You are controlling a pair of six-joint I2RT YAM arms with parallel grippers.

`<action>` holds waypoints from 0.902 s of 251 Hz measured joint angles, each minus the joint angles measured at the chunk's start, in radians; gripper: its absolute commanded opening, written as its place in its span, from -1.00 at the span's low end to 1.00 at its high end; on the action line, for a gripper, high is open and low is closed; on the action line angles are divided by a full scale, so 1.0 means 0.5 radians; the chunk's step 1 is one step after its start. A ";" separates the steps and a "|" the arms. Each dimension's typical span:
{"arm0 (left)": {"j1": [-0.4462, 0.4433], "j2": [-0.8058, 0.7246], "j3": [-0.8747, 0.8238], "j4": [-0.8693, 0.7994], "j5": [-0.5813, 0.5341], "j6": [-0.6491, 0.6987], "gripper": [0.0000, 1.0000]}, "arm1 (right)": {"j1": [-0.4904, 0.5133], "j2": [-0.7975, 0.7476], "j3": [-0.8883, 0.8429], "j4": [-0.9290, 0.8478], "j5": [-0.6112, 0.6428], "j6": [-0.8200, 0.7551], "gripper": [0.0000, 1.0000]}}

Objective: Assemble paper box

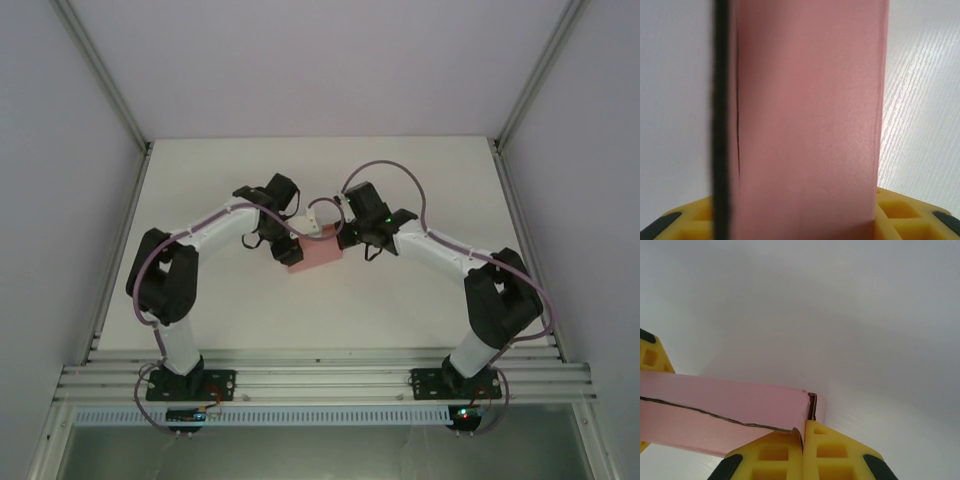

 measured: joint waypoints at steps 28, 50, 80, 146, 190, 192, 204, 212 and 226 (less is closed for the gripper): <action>0.004 0.002 0.003 0.013 -0.034 -0.045 0.30 | 0.056 -0.017 -0.048 0.074 0.137 0.008 -1.00; 0.004 0.002 0.005 0.021 -0.048 -0.088 0.67 | 0.079 -0.021 -0.064 0.096 0.204 0.036 -1.00; 0.004 -0.014 0.006 0.052 -0.050 -0.139 0.99 | 0.104 -0.028 -0.088 0.122 0.275 0.101 -1.00; -0.040 -0.484 -0.181 0.173 -0.098 -0.359 0.99 | 0.134 -0.060 -0.150 0.179 0.360 0.265 -1.00; -0.047 -0.836 -0.420 0.275 -0.233 -0.626 0.63 | 0.143 -0.073 -0.190 0.243 0.363 0.284 -1.00; -0.045 -0.842 -0.428 0.277 -0.238 -0.624 0.60 | 0.143 -0.073 -0.190 0.245 0.363 0.284 -1.00; -0.039 -0.873 -0.479 0.287 -0.260 -0.680 0.43 | 0.148 -0.073 -0.190 0.249 0.362 0.284 -1.00; -0.036 -0.877 -0.505 0.293 -0.272 -0.710 0.38 | 0.150 -0.073 -0.190 0.249 0.362 0.284 -1.00; -0.034 -0.868 -0.538 0.308 -0.292 -0.745 0.26 | 0.151 -0.073 -0.190 0.249 0.362 0.283 -1.00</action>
